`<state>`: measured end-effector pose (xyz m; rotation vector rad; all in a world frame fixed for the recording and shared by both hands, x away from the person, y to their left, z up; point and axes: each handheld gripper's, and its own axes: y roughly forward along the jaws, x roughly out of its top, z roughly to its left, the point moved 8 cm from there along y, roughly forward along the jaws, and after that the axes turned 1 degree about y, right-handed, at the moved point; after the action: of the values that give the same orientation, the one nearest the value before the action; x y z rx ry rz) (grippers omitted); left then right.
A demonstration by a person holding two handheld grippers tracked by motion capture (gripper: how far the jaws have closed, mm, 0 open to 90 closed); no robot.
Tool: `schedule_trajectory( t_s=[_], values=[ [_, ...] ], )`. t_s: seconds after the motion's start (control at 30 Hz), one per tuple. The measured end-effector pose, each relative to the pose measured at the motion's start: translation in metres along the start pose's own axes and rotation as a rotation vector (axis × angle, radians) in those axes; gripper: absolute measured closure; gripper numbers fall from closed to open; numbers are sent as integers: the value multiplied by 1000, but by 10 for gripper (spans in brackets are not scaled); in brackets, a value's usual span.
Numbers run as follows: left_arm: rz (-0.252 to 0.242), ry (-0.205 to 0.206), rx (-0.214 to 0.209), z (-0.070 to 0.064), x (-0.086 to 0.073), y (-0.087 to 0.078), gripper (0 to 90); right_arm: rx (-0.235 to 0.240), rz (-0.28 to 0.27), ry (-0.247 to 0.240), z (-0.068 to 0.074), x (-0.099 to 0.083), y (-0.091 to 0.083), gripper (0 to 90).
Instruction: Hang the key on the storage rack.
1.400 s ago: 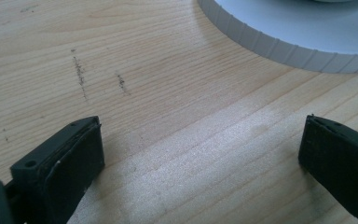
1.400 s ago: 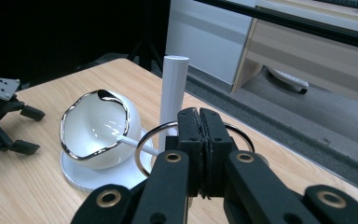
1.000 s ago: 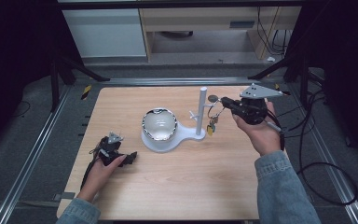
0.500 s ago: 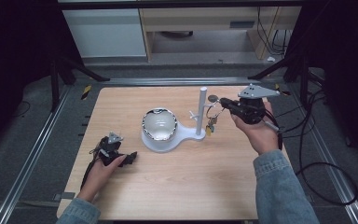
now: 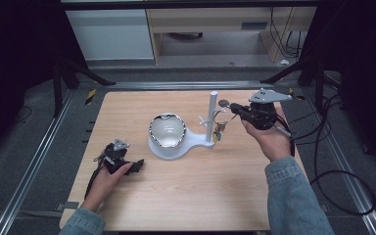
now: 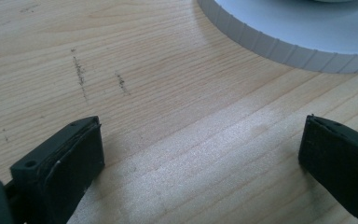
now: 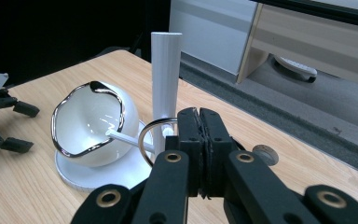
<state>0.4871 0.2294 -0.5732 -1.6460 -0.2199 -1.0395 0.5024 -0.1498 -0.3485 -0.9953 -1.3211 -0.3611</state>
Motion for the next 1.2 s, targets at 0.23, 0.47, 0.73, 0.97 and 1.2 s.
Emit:
schedule_trajectory(
  t_s=[0.23, 0.47, 0.73, 0.97, 1.2],
  values=[
    [0, 0, 0, 0, 0, 0, 0, 3, 2, 5, -1, -1, 2, 888],
    [0, 0, 0, 0, 0, 0, 0, 7, 6, 15, -3, -2, 4, 888],
    [0, -2, 1, 0, 0, 0, 0, 9, 11, 21, -4, -4, 7, 887],
    [0, -2, 1, 0, 0, 0, 0, 16, 15, 30, -5, -6, 10, 887],
    [0, -1, 0, 0, 0, 0, 0, 22, 18, 42, -6, -7, 13, 887]
  ],
)
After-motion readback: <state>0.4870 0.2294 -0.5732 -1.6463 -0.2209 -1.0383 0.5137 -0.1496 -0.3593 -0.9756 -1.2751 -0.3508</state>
